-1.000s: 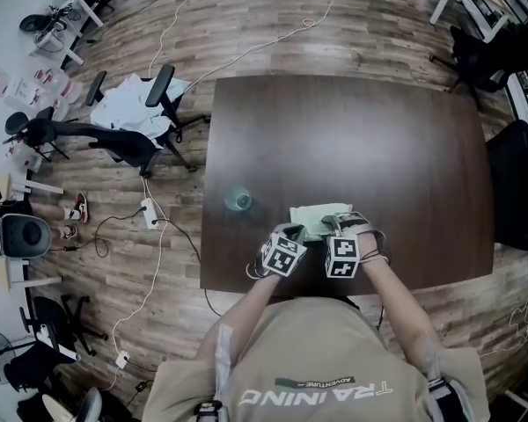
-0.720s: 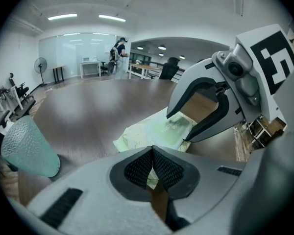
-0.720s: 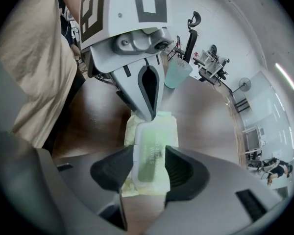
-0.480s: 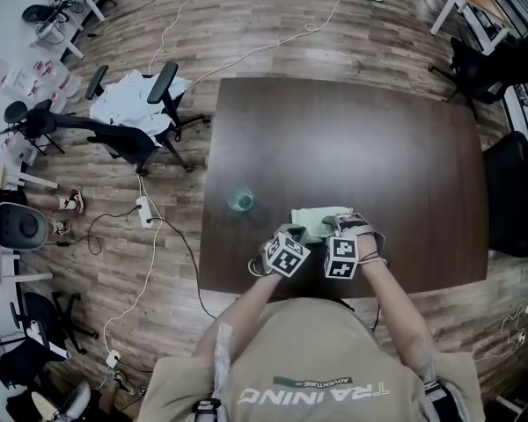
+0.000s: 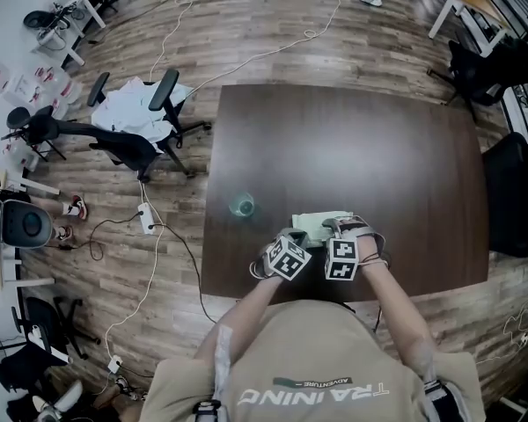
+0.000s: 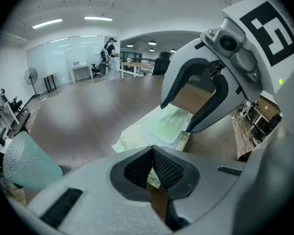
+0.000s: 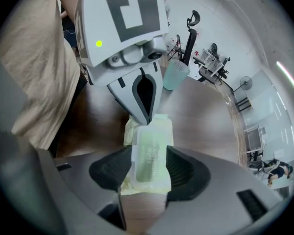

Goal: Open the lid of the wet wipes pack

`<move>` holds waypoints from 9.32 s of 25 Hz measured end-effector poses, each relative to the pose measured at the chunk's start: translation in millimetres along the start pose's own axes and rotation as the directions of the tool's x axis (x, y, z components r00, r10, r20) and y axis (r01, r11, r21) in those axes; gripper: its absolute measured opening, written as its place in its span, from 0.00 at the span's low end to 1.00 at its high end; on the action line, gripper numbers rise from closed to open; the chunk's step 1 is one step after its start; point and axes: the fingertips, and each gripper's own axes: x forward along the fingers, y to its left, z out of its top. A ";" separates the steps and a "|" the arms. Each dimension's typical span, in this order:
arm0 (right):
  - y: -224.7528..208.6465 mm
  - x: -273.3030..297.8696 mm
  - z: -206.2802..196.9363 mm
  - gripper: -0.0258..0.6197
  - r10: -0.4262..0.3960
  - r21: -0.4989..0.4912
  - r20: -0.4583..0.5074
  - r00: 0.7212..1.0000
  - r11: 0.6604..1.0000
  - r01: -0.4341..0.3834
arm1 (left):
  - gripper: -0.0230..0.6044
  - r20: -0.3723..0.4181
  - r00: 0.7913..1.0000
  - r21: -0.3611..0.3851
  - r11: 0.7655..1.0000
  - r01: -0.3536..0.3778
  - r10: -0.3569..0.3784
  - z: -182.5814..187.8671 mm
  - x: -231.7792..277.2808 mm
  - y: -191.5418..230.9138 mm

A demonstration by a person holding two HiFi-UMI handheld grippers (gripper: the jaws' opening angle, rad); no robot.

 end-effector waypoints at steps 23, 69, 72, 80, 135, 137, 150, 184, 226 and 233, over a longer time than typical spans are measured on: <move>-38.6 -24.4 0.8 0.35 -0.032 0.107 0.071 0.997 0.994 0.024 | 0.05 -0.025 1.000 -0.017 1.000 0.018 -0.018 -3.1 2.6 -0.5; -99.1 1.4 -13.0 0.35 -0.108 0.130 0.079 0.991 0.987 0.097 | 0.05 -0.074 0.994 -0.088 0.993 0.074 -0.081 0.6 5.8 0.4; -99.0 6.2 -12.8 0.35 -0.101 0.136 0.083 0.991 0.987 0.089 | 0.05 -0.084 0.992 -0.090 0.992 0.083 -0.091 -0.8 5.6 0.8; -97.0 18.8 -23.2 0.35 -0.079 0.166 0.081 0.994 0.984 0.065 | 0.05 -0.096 0.990 -0.090 0.992 0.091 -0.100 -0.3 5.5 -2.4; -47.5 -18.8 -44.7 0.07 -0.204 0.422 0.147 0.968 0.898 0.125 | 0.05 -0.022 0.999 -0.196 0.980 0.029 -0.034 -6.8 -13.1 -4.8; -41.1 -23.4 -47.2 0.07 -0.208 0.437 0.147 0.967 0.890 0.125 | 0.05 -0.027 0.999 -0.213 0.977 0.020 -0.026 -13.5 -19.5 -7.6; -1.7 -42.8 -66.1 0.07 -0.260 0.675 0.246 0.934 0.737 0.027 | 0.05 -0.029 0.998 -0.196 0.980 0.042 -0.048 -29.1 -49.8 -22.0; -41.3 -138.8 -60.2 0.07 -0.506 0.810 0.326 0.799 0.586 0.040 | 0.05 0.236 0.968 -0.162 0.986 -0.046 0.084 55.1 -121.0 8.2; -138.5 -296.1 1.0 0.07 -0.679 0.748 0.480 0.555 0.648 0.145 | 0.05 0.621 0.753 -0.039 0.967 -0.251 0.220 241.5 -263.6 22.8; -144.6 -306.9 -1.8 0.07 -0.705 0.757 0.461 0.539 0.630 0.176 | 0.05 0.650 0.725 -0.030 0.960 -0.277 0.229 254.3 -276.6 25.6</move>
